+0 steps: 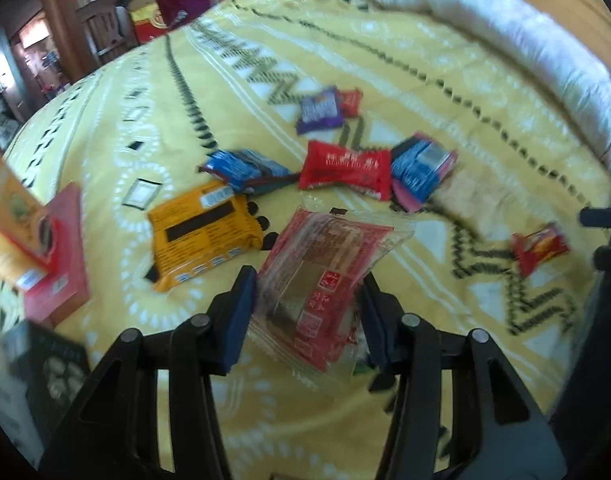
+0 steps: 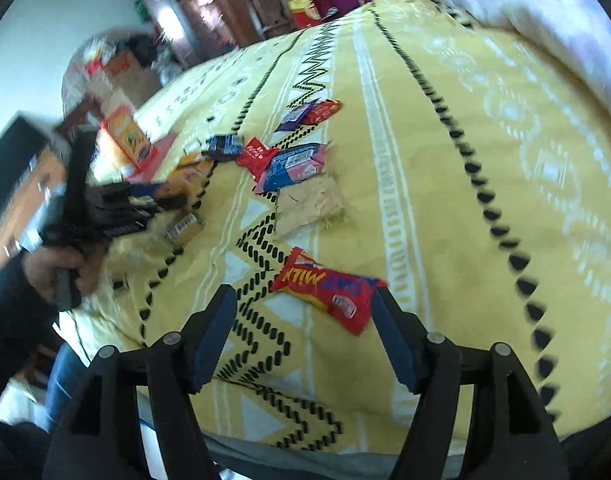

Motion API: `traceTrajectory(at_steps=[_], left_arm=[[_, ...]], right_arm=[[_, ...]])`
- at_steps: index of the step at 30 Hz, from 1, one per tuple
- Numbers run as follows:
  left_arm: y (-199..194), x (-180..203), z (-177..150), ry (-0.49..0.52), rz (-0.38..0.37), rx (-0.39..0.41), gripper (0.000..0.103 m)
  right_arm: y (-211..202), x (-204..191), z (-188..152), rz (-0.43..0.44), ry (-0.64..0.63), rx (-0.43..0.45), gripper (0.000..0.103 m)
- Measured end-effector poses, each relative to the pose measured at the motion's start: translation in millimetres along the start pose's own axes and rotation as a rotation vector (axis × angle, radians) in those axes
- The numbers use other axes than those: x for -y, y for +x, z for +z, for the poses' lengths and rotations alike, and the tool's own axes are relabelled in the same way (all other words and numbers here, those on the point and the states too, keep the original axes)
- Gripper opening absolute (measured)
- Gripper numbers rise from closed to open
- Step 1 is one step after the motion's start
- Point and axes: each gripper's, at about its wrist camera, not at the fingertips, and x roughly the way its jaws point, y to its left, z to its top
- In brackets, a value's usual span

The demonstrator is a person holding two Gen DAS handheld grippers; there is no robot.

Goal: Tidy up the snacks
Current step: 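Grasp the red Milk candy bar with the right tool while the left tool grasps a red cake packet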

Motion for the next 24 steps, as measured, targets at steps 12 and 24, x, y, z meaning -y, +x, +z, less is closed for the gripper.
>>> traceTrajectory(at_steps=[12, 24], left_arm=[[-64.0, -25.3, -17.1, -0.157, -0.056, 0.089, 0.05], [-75.4, -37.9, -25.7, -0.25, -0.033, 0.116, 0.05]], right_arm=[[86.7, -30.2, 20.4, -0.149, -0.512, -0.397, 0.072], [41.5, -16.3, 31.3, -0.029, -0.243, -0.156, 0.028]])
